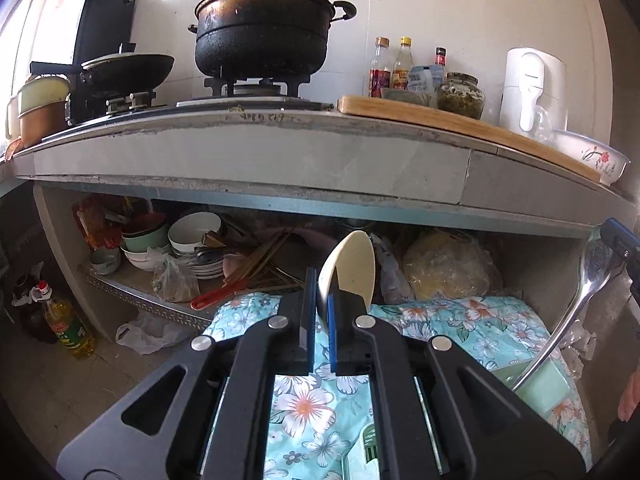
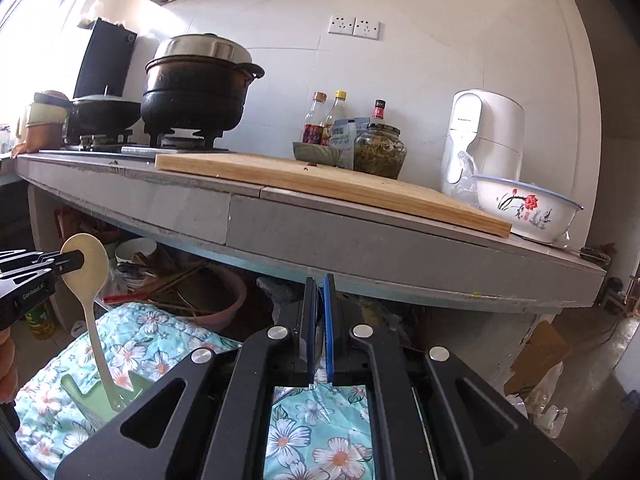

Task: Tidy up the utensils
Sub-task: 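Lower the white spoon into the green holder with the left tool while the right tool inserts the metal spoon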

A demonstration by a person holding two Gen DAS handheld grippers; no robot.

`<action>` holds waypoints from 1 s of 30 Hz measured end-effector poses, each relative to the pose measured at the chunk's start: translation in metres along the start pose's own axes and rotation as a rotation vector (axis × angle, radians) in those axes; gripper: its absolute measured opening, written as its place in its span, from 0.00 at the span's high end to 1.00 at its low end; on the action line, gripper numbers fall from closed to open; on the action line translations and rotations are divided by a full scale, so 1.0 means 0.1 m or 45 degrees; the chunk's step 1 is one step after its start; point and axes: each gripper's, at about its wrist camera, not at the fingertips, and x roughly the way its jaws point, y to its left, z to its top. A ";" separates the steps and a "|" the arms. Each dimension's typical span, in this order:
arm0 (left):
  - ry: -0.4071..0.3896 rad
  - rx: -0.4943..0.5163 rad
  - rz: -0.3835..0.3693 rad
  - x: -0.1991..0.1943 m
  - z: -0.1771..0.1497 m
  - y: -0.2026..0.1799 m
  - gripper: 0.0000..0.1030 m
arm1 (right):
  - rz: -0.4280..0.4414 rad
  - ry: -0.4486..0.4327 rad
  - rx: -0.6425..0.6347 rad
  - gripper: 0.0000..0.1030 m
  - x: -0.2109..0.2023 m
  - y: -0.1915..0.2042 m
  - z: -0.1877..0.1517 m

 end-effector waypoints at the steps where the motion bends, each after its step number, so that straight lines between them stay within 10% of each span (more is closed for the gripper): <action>1: 0.012 0.001 -0.003 0.03 -0.03 0.00 0.96 | 0.001 0.005 -0.015 0.96 0.02 0.03 -0.03; 8: 0.156 -0.046 -0.106 0.17 -0.27 0.06 0.94 | 0.104 0.063 -0.097 0.96 0.02 0.26 -0.22; 13: 0.225 -0.119 -0.184 0.12 -0.41 0.17 0.72 | 0.226 0.150 0.009 0.95 -0.03 0.18 -0.29; 17: 0.204 -0.136 -0.211 -0.06 -0.47 0.24 0.53 | 0.324 0.183 0.184 0.71 -0.17 -0.03 -0.29; 30: 0.302 -0.103 -0.330 -0.76 -0.83 0.24 0.19 | 0.464 0.267 0.407 0.41 -0.96 -0.33 -0.66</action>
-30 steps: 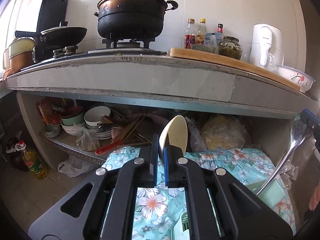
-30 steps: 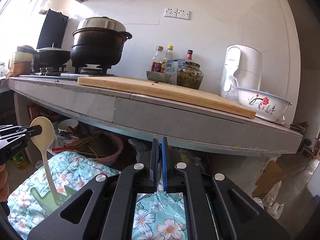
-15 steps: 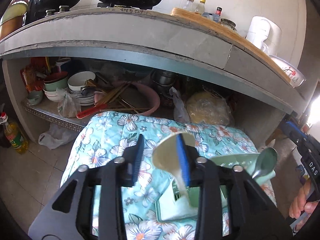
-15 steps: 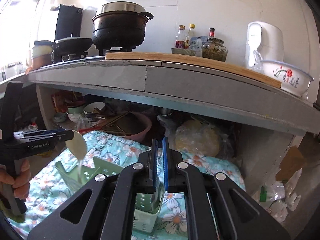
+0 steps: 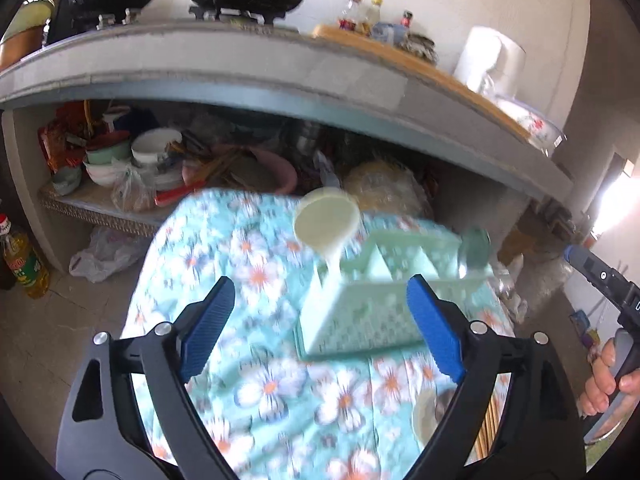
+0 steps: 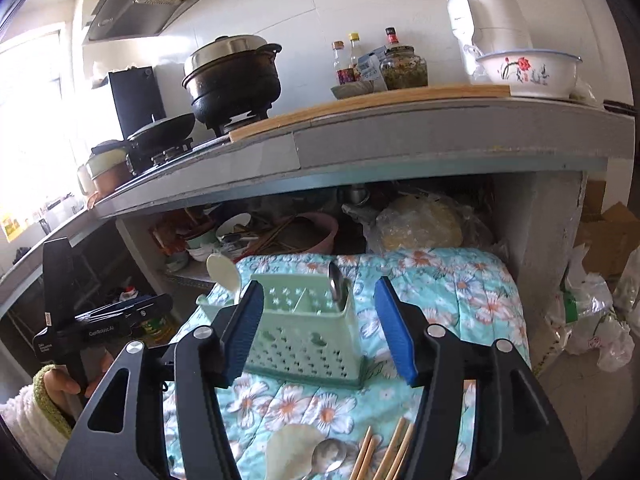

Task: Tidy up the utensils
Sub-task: 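Lower the white spoon into the green holder with the left tool while the right tool inserts the metal spoon, then move both open tools back toward the remaining spoons on the quilt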

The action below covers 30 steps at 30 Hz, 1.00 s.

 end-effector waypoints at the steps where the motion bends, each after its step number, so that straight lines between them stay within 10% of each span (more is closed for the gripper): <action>1: 0.043 0.001 -0.008 0.00 -0.10 0.00 0.18 | -0.001 0.030 -0.002 0.37 -0.02 0.01 -0.08; 13: 0.610 -0.194 -0.036 0.38 -1.42 0.23 0.17 | -0.228 0.333 -0.151 0.06 -0.12 0.33 -1.09; 24: 0.548 -0.351 -0.182 0.27 -1.51 0.45 0.08 | -0.444 0.412 -0.099 0.06 -0.17 0.21 -1.41; 30: 0.550 -0.313 -0.184 0.28 -1.50 0.47 0.08 | -0.639 0.102 -0.094 0.06 -0.48 0.13 -1.28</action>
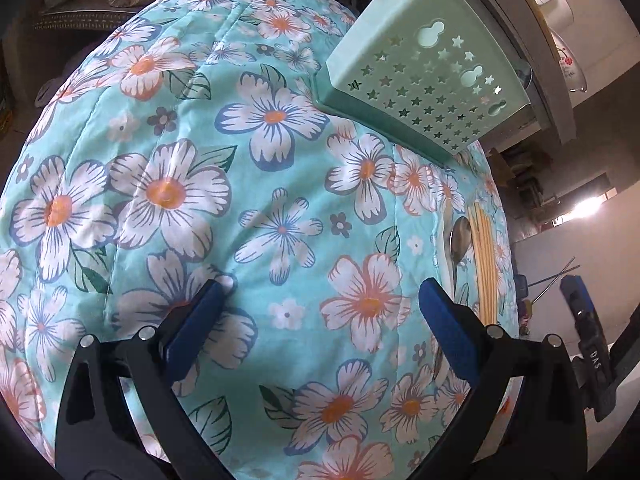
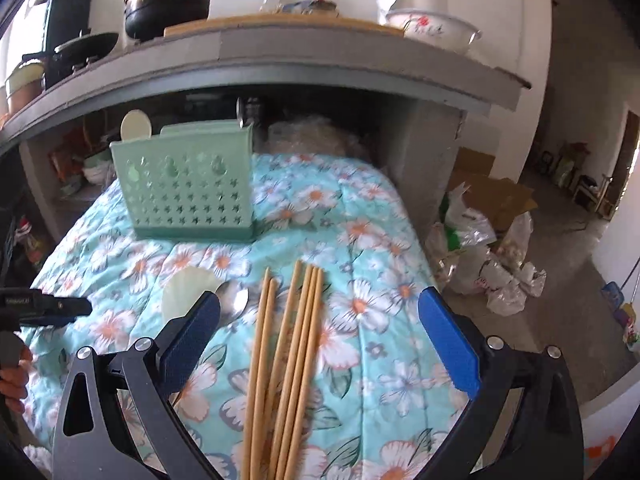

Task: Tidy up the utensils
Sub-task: 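Move both open tools back toward the remaining spoons on the quilt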

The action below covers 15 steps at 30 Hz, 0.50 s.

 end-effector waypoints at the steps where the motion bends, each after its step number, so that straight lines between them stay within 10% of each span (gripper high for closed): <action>1: 0.005 0.014 0.015 0.03 0.00 -0.03 0.08 | 0.004 -0.041 0.013 0.06 -0.03 -0.03 0.01; 15: -0.108 0.386 0.040 0.10 0.16 -0.95 0.08 | 0.298 0.061 0.232 0.06 0.20 -0.36 -0.04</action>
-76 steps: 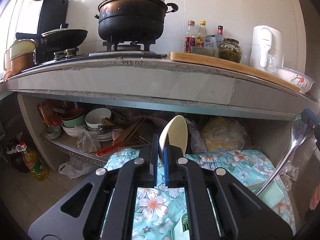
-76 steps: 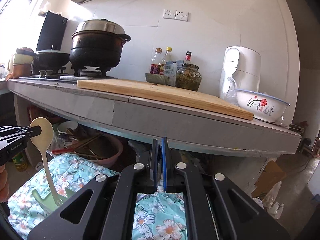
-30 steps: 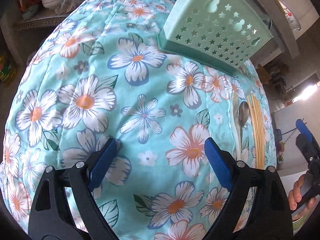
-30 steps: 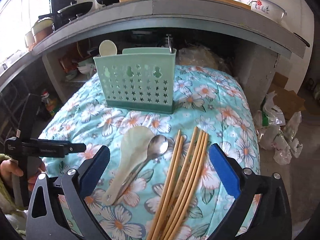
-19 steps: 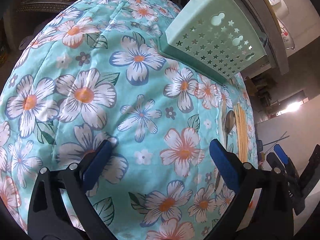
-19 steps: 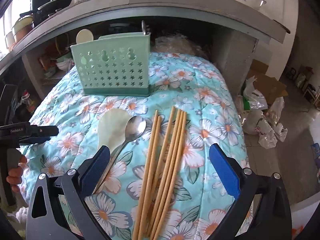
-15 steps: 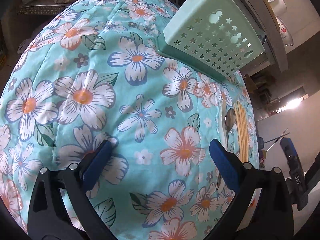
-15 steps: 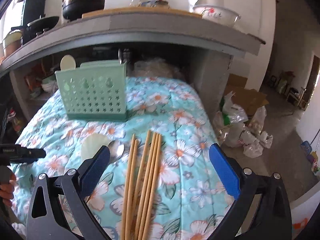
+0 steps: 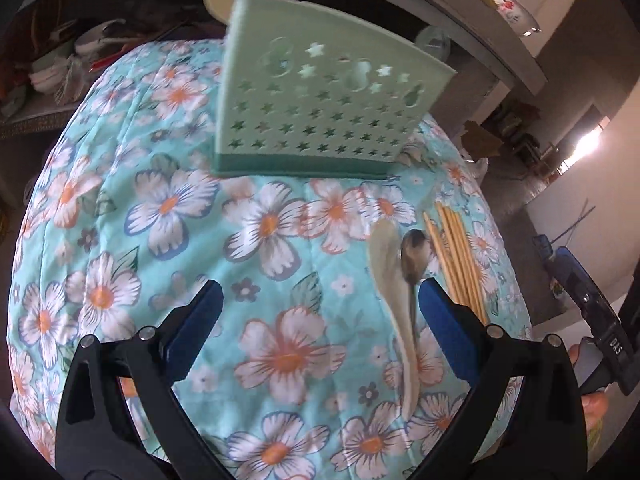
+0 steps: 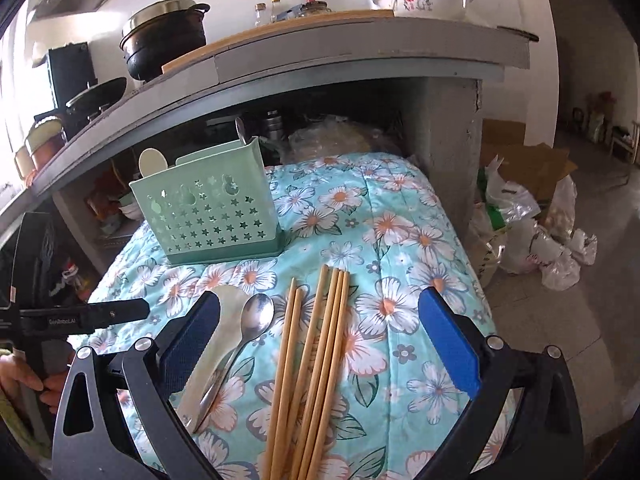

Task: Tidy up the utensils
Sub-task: 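Move both open tools back toward the remaining spoons on the quilt, then grasp the metal spoon with the left tool while the right tool grasps the white rice paddle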

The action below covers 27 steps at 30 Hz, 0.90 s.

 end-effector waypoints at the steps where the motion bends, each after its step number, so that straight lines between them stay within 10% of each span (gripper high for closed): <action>1: -0.022 0.059 -0.026 -0.01 0.01 -0.12 0.08 | 0.017 0.012 0.032 0.07 0.02 -0.05 -0.01; 7: -0.023 0.426 -0.155 0.14 -0.01 -0.82 0.29 | 0.032 0.055 0.145 0.17 0.10 -0.26 -0.03; 13: 0.074 0.438 -0.182 0.52 0.12 -0.91 0.53 | 0.044 0.081 0.147 0.17 0.14 -0.33 -0.07; 27: 0.246 0.560 -0.089 1.15 0.28 -0.91 0.73 | 0.063 0.112 0.149 0.18 0.26 -0.43 -0.02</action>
